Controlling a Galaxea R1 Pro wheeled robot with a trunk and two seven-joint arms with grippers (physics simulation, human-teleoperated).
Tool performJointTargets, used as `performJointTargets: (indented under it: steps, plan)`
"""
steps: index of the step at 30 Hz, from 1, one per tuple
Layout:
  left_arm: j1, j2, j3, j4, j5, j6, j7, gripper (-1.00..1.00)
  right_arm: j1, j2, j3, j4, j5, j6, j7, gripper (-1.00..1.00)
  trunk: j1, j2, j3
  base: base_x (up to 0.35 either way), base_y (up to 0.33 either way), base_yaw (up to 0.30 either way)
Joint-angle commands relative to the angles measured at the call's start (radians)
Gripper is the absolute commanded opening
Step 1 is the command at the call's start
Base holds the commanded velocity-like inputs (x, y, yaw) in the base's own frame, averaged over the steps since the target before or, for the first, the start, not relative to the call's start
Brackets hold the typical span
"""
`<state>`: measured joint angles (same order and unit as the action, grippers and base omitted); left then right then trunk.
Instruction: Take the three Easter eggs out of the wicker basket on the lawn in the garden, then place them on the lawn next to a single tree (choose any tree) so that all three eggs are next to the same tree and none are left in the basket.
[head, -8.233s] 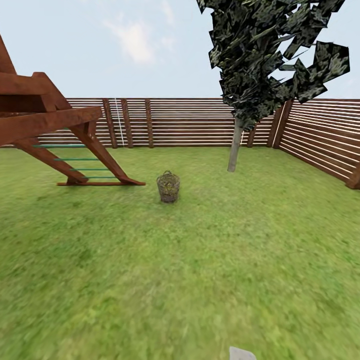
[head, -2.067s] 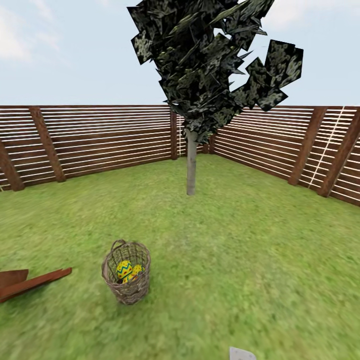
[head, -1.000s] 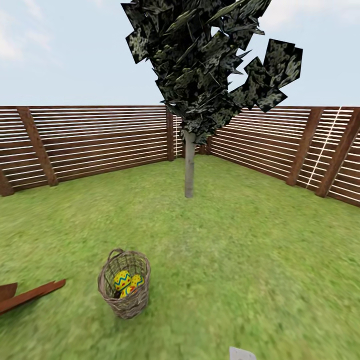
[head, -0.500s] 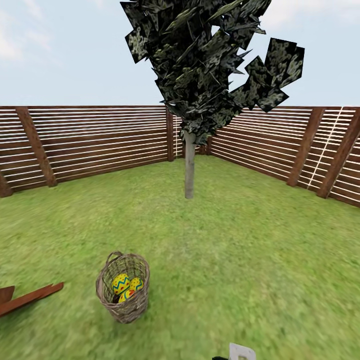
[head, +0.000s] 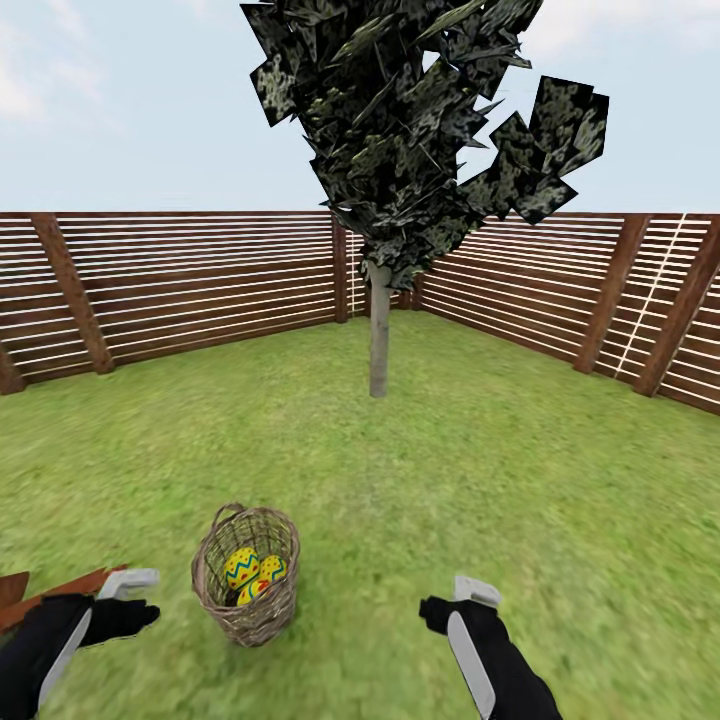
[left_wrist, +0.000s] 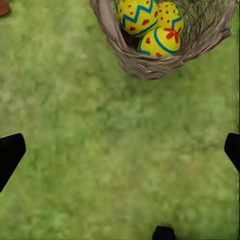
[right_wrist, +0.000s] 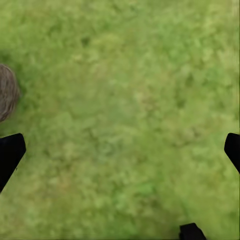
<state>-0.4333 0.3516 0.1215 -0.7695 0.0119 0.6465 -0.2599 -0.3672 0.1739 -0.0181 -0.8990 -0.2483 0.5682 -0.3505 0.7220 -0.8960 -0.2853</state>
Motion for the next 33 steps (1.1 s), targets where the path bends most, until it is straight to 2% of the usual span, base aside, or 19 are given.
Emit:
performJointTargets:
  steps: [1,4,13,33]
  plan:
    - [-0.007,0.003,0.006,-0.01,0.001,0.019,-0.017,1.0,-0.001,0.001,0.0,-0.008,-0.022,0.009,-0.008,1.0,0.0,-0.001,-0.001,0.0,0.0,0.0]
    - [-0.016,0.009,0.011,-0.04,0.0,0.038,-0.035,1.0,-0.001,0.001,0.003,-0.016,-0.036,0.017,-0.009,1.0,0.0,-0.001,-0.001,0.0,0.0,0.0]
    - [-0.019,0.006,0.012,-0.066,0.001,0.032,-0.041,1.0,-0.001,0.001,0.007,-0.02,-0.041,0.012,-0.005,1.0,0.0,-0.001,-0.004,0.0,0.032,-0.073]
    - [-0.019,0.005,0.008,-0.068,-0.005,0.03,-0.037,1.0,-0.001,0.001,0.006,-0.012,-0.043,0.006,-0.004,1.0,0.0,-0.001,-0.023,0.026,0.27,-0.221]
